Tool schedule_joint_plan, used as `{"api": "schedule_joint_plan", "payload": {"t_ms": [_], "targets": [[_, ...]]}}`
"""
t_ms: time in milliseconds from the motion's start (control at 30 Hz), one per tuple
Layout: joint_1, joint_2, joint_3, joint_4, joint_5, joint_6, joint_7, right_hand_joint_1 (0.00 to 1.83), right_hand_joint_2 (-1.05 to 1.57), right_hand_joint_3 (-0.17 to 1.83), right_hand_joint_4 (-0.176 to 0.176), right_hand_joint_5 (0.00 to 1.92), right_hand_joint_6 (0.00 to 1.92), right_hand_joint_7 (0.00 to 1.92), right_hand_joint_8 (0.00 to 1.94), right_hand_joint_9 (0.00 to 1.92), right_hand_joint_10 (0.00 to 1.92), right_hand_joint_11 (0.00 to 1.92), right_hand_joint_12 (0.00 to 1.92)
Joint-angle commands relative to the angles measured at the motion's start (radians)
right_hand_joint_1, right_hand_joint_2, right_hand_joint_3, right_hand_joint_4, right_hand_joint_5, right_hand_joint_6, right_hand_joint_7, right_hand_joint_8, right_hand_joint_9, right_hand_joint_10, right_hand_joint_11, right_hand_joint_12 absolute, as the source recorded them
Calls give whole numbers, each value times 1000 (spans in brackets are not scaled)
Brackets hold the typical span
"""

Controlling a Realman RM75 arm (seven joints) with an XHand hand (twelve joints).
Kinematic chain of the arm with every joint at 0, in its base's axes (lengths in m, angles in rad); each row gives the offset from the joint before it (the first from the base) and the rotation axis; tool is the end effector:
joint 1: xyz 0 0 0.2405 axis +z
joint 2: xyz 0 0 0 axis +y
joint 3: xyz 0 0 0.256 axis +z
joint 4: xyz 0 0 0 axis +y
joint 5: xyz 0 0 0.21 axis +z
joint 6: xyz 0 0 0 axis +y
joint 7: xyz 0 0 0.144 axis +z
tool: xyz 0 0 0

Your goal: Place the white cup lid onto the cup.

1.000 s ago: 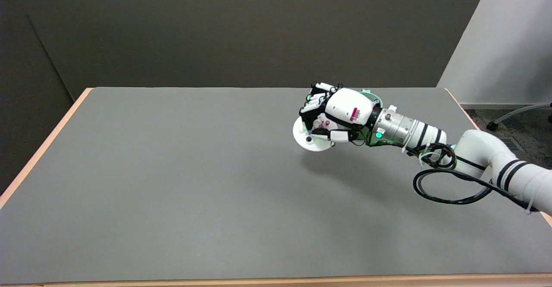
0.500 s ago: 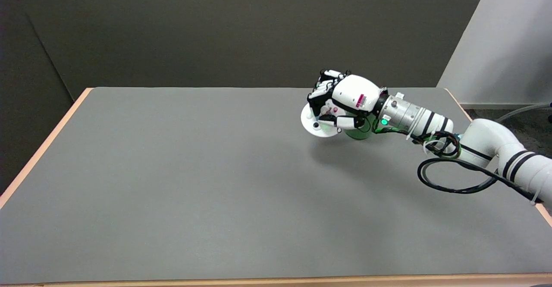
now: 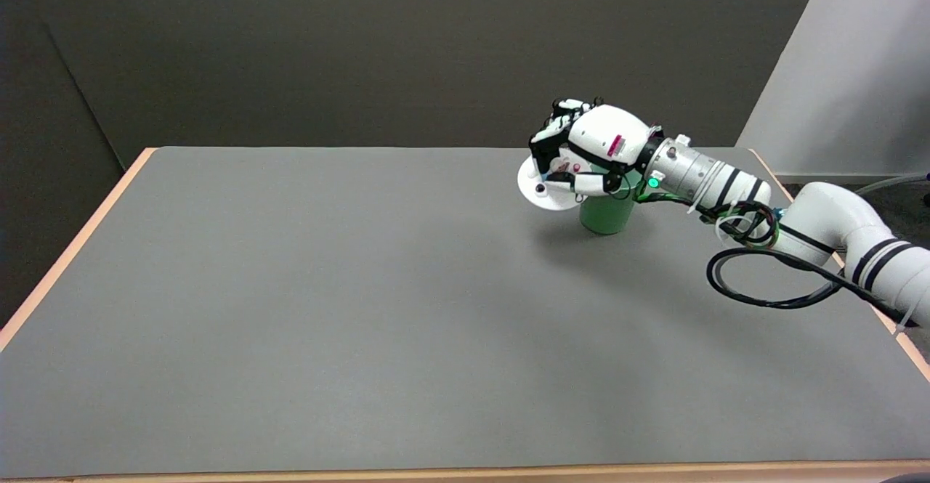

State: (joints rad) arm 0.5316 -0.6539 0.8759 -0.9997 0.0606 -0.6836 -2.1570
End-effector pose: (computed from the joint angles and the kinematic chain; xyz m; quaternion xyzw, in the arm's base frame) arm -0.1962 -0.4044 0.3991 0.8536 0.0043 0.0223 0.5205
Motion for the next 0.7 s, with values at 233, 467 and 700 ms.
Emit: {"api": "schedule_joint_plan", "payload": {"t_ms": [233, 467, 700], "targets": [[23, 22, 61, 28, 4, 92, 34, 1158, 1162, 126, 19, 747, 1267, 818, 1325, 641, 811, 230, 1307], [29, 22, 69, 83, 6, 113, 47, 1160, 1160, 127, 18, 750, 1263, 822, 1319, 648, 806, 248, 1308], [32, 22, 77, 129, 6, 119, 49, 1161, 1158, 127, 18, 753, 1257, 827, 1312, 654, 798, 249, 1309]]}}
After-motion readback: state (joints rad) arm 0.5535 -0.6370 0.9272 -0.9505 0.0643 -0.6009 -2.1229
